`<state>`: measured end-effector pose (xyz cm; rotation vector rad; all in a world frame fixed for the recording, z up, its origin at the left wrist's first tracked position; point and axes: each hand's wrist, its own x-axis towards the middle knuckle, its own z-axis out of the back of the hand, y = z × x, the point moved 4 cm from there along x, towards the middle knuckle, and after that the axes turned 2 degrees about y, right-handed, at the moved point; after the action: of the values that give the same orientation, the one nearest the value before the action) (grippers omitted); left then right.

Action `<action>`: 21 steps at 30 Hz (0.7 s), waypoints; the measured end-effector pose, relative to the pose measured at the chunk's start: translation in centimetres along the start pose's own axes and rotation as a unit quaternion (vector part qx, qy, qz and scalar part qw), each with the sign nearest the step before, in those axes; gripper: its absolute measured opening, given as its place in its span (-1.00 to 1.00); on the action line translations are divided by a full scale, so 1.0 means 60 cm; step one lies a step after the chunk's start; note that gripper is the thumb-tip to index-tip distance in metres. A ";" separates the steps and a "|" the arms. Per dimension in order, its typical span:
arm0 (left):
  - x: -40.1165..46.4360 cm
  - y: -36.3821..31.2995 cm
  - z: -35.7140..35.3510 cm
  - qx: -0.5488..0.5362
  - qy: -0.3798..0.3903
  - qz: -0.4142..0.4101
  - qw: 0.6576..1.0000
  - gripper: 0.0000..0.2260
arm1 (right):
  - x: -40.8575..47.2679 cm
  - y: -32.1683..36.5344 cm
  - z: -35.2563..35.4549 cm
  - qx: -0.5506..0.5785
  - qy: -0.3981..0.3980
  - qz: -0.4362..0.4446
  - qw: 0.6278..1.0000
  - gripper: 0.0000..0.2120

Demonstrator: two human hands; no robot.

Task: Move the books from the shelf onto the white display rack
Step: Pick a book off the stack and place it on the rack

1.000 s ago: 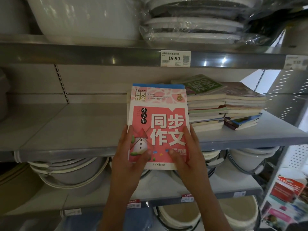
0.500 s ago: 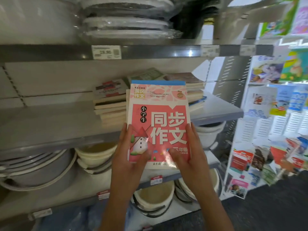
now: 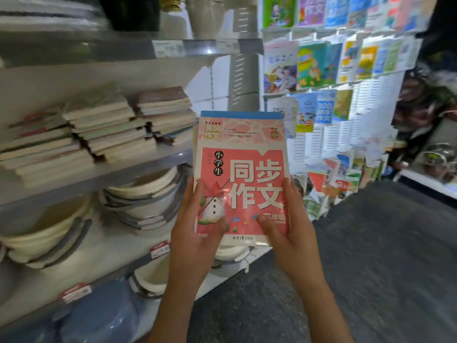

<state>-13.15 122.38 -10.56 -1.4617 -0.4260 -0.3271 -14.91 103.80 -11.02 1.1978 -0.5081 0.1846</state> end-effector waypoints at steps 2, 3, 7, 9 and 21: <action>-0.001 -0.004 -0.048 0.010 0.031 -0.009 0.999 -0.33 | -0.009 -0.011 0.045 0.000 -0.025 -0.014 1.000 -0.25; 0.000 -0.003 -0.070 0.012 0.041 -0.009 0.999 -0.32 | -0.011 -0.016 0.066 -0.004 -0.038 -0.020 0.999 -0.24; 0.009 -0.001 -0.154 0.017 0.072 -0.021 0.997 -0.34 | -0.017 -0.040 0.140 -0.028 -0.082 -0.032 0.996 -0.24; 0.016 0.000 -0.198 0.008 0.098 -0.030 0.995 -0.37 | -0.015 -0.057 0.174 -0.043 -0.104 -0.037 0.993 -0.26; 0.142 0.073 -0.466 -0.045 0.209 -0.032 0.976 -0.33 | 0.090 -0.180 0.352 -0.100 -0.192 -0.089 0.972 -0.24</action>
<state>-1.41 95.29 -12.02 -1.4228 -0.1190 -0.6975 -11.78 79.71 -11.90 1.0770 -0.7345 -0.2530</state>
